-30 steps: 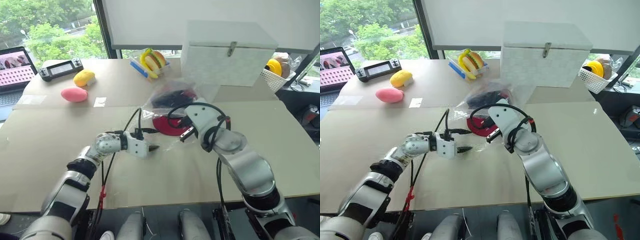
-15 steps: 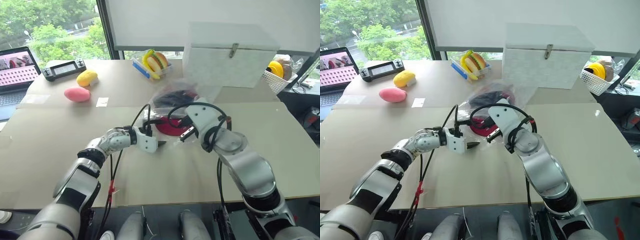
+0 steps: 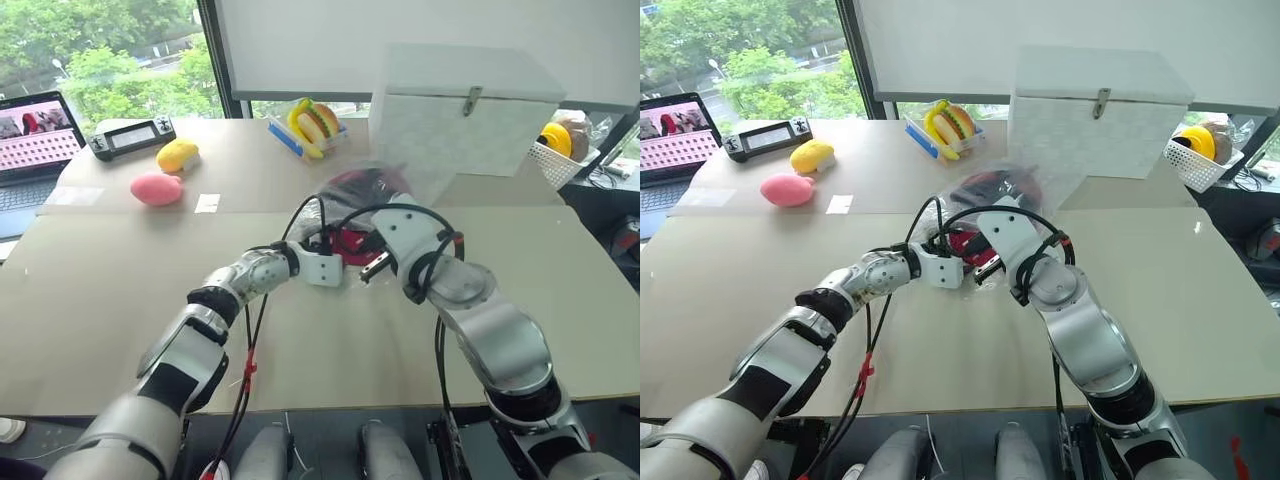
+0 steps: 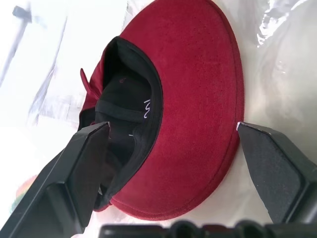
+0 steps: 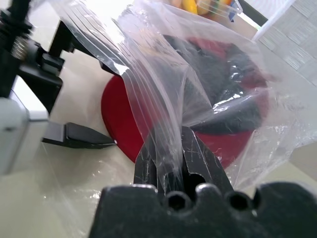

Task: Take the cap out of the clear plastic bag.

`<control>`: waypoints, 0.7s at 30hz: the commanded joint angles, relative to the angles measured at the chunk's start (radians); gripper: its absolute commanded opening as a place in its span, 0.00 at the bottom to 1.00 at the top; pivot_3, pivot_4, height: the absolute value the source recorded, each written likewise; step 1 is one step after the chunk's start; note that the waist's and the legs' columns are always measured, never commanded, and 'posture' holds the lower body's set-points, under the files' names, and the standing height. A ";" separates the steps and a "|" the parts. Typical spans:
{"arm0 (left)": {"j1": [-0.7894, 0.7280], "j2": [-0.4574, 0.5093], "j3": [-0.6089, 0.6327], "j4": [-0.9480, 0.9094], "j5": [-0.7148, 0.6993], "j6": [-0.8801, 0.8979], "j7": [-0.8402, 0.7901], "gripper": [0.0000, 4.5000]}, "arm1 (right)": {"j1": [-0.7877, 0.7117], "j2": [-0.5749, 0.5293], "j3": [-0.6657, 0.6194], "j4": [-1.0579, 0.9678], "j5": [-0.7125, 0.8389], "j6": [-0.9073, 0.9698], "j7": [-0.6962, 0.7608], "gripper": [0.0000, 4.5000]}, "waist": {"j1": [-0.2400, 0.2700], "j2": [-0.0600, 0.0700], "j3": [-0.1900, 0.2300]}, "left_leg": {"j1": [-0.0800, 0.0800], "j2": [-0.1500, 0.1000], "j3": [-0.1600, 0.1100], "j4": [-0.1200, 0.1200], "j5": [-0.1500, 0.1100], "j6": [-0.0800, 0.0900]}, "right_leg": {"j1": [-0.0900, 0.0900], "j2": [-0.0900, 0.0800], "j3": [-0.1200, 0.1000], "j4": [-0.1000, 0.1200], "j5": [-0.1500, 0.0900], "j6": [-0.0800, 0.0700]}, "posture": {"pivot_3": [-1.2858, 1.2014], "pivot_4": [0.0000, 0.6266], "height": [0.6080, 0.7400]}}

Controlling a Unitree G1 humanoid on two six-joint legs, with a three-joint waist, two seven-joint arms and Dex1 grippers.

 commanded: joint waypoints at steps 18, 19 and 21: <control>0.087 -0.123 -0.023 -0.147 -0.058 0.317 -0.238 0.98 | -0.026 0.000 -0.017 -0.023 0.001 -0.018 -0.003 0.00 | 0.007 0.000 0.000 | 0.004 -0.002 -0.003 0.000 0.000 0.000 | 0.008 -0.002 -0.004 -0.004 -0.001 0.001 | 0.52 0.24 1.00; 0.089 -0.128 -0.015 -0.147 -0.077 0.330 -0.263 0.98 | -0.027 0.000 -0.016 -0.023 0.001 -0.017 -0.003 0.00 | 0.007 0.000 -0.001 | 0.006 -0.001 -0.004 0.000 0.000 0.000 | 0.012 -0.002 -0.005 -0.006 -0.003 0.005 | 0.52 0.24 1.00; 0.100 -0.143 0.017 -0.170 -0.153 0.381 -0.380 0.98 | -0.027 -0.003 -0.016 -0.025 0.000 -0.015 -0.004 0.00 | 0.007 0.000 -0.001 | 0.007 -0.001 -0.005 0.000 0.000 0.000 | 0.015 -0.001 -0.007 -0.009 -0.004 0.007 | 0.52 0.24 1.00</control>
